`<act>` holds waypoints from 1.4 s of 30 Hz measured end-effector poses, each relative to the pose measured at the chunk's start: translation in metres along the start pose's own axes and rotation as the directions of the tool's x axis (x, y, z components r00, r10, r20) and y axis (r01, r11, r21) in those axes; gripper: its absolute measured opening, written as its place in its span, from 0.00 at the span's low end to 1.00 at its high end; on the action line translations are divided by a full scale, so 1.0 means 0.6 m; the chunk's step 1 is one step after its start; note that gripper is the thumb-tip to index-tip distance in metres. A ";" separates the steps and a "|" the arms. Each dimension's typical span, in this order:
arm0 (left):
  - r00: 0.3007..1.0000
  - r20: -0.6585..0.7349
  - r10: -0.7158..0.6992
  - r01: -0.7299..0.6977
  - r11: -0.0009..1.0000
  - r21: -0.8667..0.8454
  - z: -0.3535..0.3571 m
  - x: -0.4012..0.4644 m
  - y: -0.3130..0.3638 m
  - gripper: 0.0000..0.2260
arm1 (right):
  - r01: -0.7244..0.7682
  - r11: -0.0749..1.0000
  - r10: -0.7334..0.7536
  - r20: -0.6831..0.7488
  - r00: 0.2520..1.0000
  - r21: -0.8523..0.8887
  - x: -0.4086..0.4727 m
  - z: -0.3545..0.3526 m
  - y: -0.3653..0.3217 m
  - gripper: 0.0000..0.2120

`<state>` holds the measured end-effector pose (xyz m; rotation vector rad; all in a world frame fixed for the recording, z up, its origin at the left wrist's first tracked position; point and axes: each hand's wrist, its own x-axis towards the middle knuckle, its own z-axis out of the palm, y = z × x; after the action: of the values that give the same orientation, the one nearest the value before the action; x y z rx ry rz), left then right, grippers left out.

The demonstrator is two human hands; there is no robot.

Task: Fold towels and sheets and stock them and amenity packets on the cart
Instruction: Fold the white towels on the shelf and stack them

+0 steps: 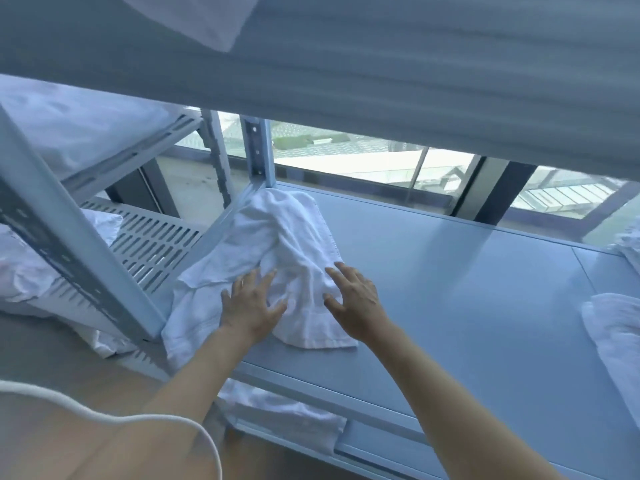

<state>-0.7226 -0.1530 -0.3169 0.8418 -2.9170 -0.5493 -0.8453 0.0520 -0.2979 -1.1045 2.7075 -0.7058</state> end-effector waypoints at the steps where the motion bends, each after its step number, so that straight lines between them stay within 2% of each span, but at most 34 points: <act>1: 1.000 0.025 -0.014 0.014 1.000 0.017 0.001 -0.001 -0.022 0.32 | 0.010 1.000 -0.010 0.011 1.000 0.004 0.011 0.015 -0.015 0.29; 7: 0.998 0.056 0.015 -0.019 0.997 0.079 0.027 -0.018 -0.064 0.31 | 0.050 0.998 -0.042 0.160 0.986 -0.048 0.030 0.104 -0.058 0.35; 14: 0.994 0.064 0.085 -0.092 0.988 0.125 0.051 -0.032 -0.029 0.36 | -0.020 0.997 0.027 0.102 0.994 -0.074 -0.030 0.096 0.020 0.28; 17: 0.985 0.059 0.165 -0.171 0.979 0.110 0.068 -0.044 0.001 0.38 | -0.073 0.994 0.078 0.059 0.995 -0.085 -0.070 0.067 0.069 0.28; 24: 0.934 0.060 0.352 -0.356 0.933 0.054 0.113 -0.057 0.093 0.32 | -0.263 0.958 0.259 -0.044 0.965 -0.119 -0.197 -0.025 0.207 0.31; 27: 0.911 0.068 0.406 -0.410 0.910 0.061 0.133 -0.075 0.125 0.32 | -0.298 0.946 0.293 -0.062 0.954 -0.130 -0.242 -0.050 0.253 0.31; 33: 0.917 0.066 0.393 -0.398 0.914 0.079 0.148 -0.120 0.156 0.31 | -0.347 0.932 0.334 -0.119 0.935 -0.103 -0.276 -0.085 0.319 0.30; 38: 0.934 -0.013 0.358 -0.358 0.932 -0.056 0.146 -0.175 0.180 0.25 | -0.286 0.954 0.224 -0.422 0.879 -0.090 -0.262 -0.109 0.307 0.34; 40: 0.937 -0.051 0.345 -0.348 0.932 -0.103 0.143 -0.197 0.195 0.25 | -0.212 0.976 0.166 -0.446 0.879 -0.053 -0.226 -0.112 0.275 0.31; 42: 0.942 -0.071 0.329 -0.335 0.934 -0.123 0.137 -0.219 0.209 0.24 | -0.193 0.981 0.180 -0.399 0.899 0.007 -0.175 -0.104 0.242 0.26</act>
<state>-0.6868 0.0414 -0.3438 0.3285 -2.8461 -0.6708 -0.8784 0.2379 -0.3162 -0.7550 3.1170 -0.9464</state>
